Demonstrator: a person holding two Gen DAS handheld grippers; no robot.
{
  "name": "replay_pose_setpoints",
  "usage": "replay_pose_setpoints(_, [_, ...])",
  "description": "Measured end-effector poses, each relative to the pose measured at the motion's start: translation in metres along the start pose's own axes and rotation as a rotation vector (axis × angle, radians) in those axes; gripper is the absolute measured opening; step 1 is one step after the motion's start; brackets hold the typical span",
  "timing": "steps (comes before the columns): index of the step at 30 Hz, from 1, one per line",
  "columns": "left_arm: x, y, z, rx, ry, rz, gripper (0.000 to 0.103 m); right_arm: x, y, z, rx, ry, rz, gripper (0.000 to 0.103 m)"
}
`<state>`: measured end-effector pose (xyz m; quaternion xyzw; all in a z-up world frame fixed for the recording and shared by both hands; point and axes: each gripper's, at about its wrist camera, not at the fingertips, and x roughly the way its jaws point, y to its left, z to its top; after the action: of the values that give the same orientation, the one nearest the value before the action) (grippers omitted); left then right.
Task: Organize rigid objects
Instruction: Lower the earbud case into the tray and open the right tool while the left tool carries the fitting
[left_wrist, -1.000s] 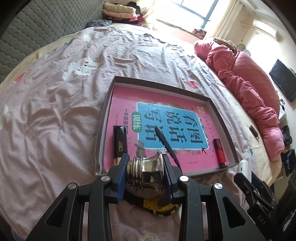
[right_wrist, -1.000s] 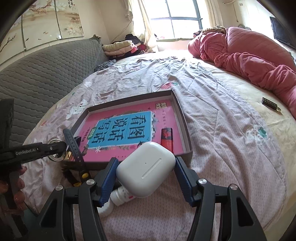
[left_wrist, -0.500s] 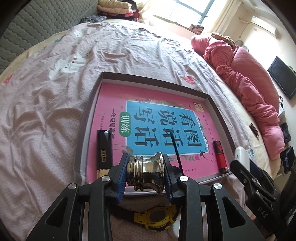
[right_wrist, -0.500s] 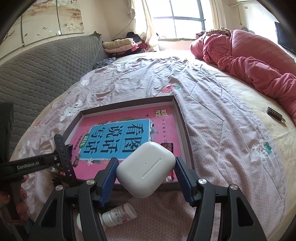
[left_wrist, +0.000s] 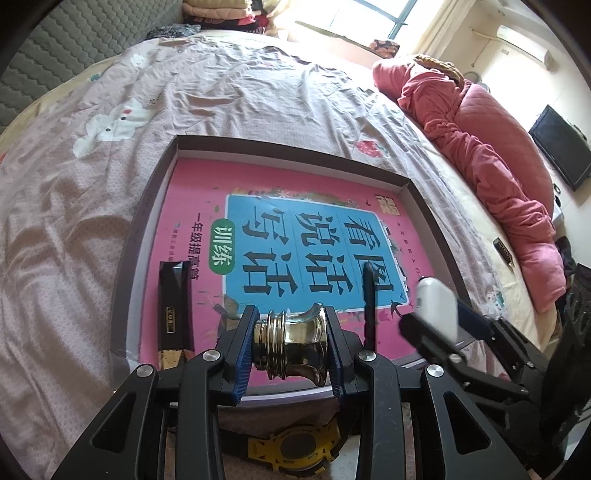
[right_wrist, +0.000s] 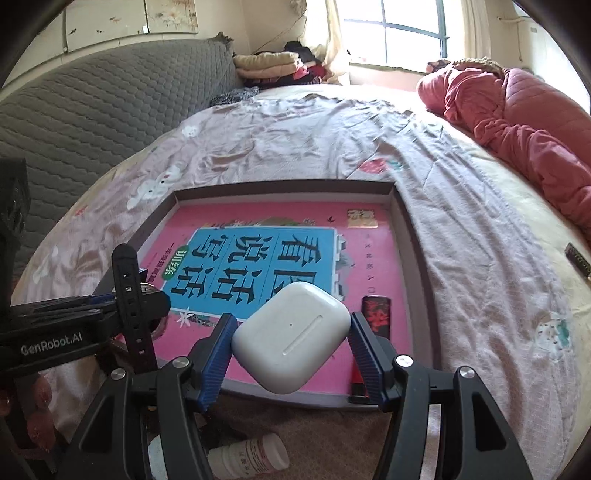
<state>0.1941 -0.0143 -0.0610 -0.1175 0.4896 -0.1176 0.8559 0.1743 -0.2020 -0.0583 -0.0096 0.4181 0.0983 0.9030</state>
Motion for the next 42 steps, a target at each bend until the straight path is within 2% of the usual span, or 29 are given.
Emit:
replay_pose_setpoints(21, [0.01,-0.003,0.0,0.029,0.025,0.03,0.035,0.022,-0.001,-0.005,-0.003,0.064,-0.003,0.061])
replay_pose_setpoints(42, [0.016,0.0,-0.002,0.02,0.047,0.048,0.035,0.032,0.006,0.002,-0.061,0.111,-0.059,0.062])
